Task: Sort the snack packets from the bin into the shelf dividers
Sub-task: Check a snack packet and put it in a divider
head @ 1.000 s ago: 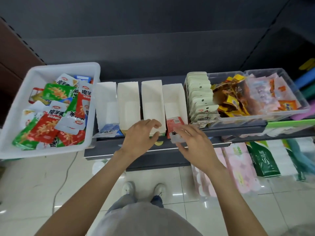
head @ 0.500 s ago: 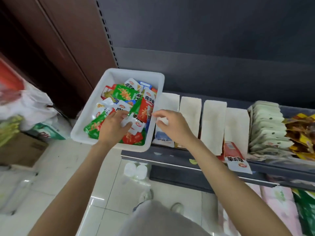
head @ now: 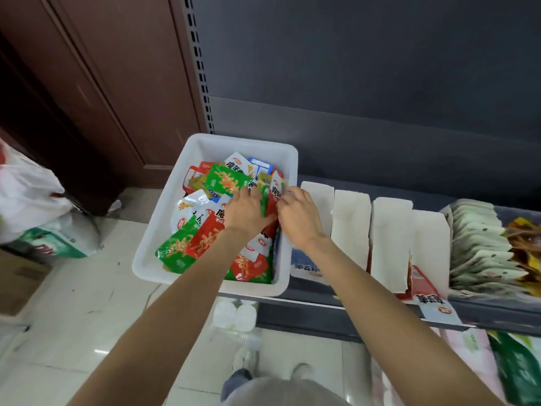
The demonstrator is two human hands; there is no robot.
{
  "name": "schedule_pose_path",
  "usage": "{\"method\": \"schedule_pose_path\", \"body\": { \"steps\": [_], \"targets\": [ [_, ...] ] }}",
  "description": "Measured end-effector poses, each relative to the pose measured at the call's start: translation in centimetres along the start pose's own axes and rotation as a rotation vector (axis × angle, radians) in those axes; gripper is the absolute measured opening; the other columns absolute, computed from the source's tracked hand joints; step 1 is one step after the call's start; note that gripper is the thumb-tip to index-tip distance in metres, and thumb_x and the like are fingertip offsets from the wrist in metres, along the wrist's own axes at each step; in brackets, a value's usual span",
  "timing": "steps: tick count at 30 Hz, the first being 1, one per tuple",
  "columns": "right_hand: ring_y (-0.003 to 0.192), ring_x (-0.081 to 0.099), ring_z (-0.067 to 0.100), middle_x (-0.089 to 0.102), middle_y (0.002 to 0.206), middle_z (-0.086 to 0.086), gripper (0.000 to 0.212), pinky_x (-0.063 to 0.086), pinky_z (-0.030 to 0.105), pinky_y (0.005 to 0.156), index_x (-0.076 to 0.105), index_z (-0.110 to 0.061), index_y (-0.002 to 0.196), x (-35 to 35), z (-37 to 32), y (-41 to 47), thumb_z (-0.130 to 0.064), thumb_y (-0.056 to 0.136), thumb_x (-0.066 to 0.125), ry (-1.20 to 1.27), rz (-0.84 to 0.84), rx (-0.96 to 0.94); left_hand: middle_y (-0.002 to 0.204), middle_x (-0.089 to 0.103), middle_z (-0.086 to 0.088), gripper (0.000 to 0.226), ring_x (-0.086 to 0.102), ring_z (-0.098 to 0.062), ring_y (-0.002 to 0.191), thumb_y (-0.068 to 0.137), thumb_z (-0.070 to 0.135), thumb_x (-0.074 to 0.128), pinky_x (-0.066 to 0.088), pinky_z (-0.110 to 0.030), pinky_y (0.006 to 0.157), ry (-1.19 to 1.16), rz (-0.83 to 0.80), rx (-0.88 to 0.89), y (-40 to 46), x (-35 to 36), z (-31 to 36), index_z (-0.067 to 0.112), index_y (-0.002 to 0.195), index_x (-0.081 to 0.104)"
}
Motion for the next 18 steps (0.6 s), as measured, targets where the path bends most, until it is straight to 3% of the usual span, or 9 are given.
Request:
{"method": "schedule_pose_path", "body": {
  "steps": [4, 6, 9, 11, 13, 14, 16, 18],
  "targets": [
    [0.096, 0.062, 0.034, 0.071, 0.083, 0.016, 0.017, 0.051, 0.042, 0.09, 0.073, 0.003, 0.08, 0.0, -0.4, -0.2, -0.008, 0.068, 0.078, 0.039, -0.023, -0.012, 0.113, 0.054, -0.012, 0.048, 0.054, -0.028, 0.105, 0.083, 0.038, 0.066, 0.051, -0.04, 0.085, -0.055, -0.056, 0.006, 0.4, 0.3, -0.3, 0.01, 0.118, 0.048],
    [0.108, 0.057, 0.033, 0.07, 0.098, 0.016, 0.02, 0.044, 0.04, 0.1, 0.072, 0.002, 0.094, 0.0, -0.4, -0.3, -0.013, 0.08, 0.07, 0.077, -0.047, -0.007, 0.109, 0.056, -0.012, 0.035, 0.051, -0.028, 0.107, 0.085, 0.039, 0.065, 0.05, -0.038, 0.085, -0.093, -0.038, -0.004, 0.5, -0.4, -1.2, 0.01, 0.102, 0.058],
    [0.125, 0.044, 0.022, 0.057, 0.129, 0.008, 0.031, 0.033, 0.032, 0.107, 0.061, -0.009, 0.122, -1.2, 0.6, -0.4, -0.015, 0.092, 0.056, 0.349, -0.049, 0.113, 0.113, 0.058, -0.009, 0.02, 0.056, -0.022, 0.1, 0.086, 0.03, 0.066, 0.048, -0.029, 0.082, -0.404, 0.152, -0.076, -0.5, -3.8, -3.5, 0.013, 0.095, 0.065],
    [0.128, 0.04, 0.015, 0.044, 0.14, 0.002, 0.043, 0.037, 0.027, 0.105, 0.05, -0.016, 0.132, -3.9, 1.7, -1.0, -0.015, 0.09, 0.061, 0.706, 0.076, 0.286, 0.1, 0.066, -0.001, 0.014, 0.061, -0.01, 0.08, 0.089, 0.026, 0.063, 0.048, -0.017, 0.068, -0.618, 0.216, -0.103, -2.0, -6.5, -4.5, 0.017, 0.099, 0.064],
    [0.124, 0.04, 0.004, 0.035, 0.142, -0.006, 0.059, 0.042, 0.012, 0.094, 0.038, -0.027, 0.136, -6.3, 2.3, -2.2, -0.017, 0.086, 0.068, 1.054, 0.188, 0.418, 0.086, 0.066, 0.009, 0.008, 0.062, -0.003, 0.067, 0.089, 0.027, 0.062, 0.05, -0.015, 0.058, -0.773, 0.194, -0.076, -3.7, -8.5, -4.5, 0.023, 0.095, 0.063],
    [0.122, 0.04, 0.0, 0.032, 0.142, -0.009, 0.068, 0.042, 0.006, 0.087, 0.032, -0.033, 0.137, -7.3, 2.5, -2.9, -0.019, 0.083, 0.071, 1.17, 0.204, 0.469, 0.085, 0.066, 0.013, 0.006, 0.064, -0.005, 0.068, 0.088, 0.028, 0.063, 0.054, -0.018, 0.06, -0.832, 0.178, -0.047, -4.5, -9.4, -4.2, 0.025, 0.092, 0.063],
    [0.119, 0.042, 0.0, 0.035, 0.141, -0.011, 0.075, 0.043, 0.006, 0.083, 0.026, -0.041, 0.135, -8.7, 3.4, -4.5, -0.023, 0.08, 0.074, 1.264, 0.156, 0.53, 0.087, 0.068, 0.013, 0.004, 0.067, -0.01, 0.076, 0.084, 0.029, 0.065, 0.057, -0.023, 0.065, -0.928, 0.123, 0.037, -5.8, -11.0, -2.7, 0.027, 0.088, 0.064],
    [0.109, 0.056, 0.003, 0.055, 0.124, -0.011, 0.061, 0.051, 0.015, 0.079, 0.039, -0.039, 0.127, -9.6, 4.3, -6.4, -0.023, 0.079, 0.073, 1.316, 0.043, 0.543, 0.086, 0.07, 0.016, 0.006, 0.067, -0.005, 0.084, 0.081, 0.028, 0.066, 0.055, -0.019, 0.067, -1.002, 0.048, 0.131, -6.6, -12.0, -0.3, 0.027, 0.087, 0.065]
  ]
}}
Point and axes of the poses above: each hand's wrist, its own y-axis towards the middle knuckle, its own x-axis out of the palm, z = x × y, the point moved 9 cm from there along y, towards the middle knuckle
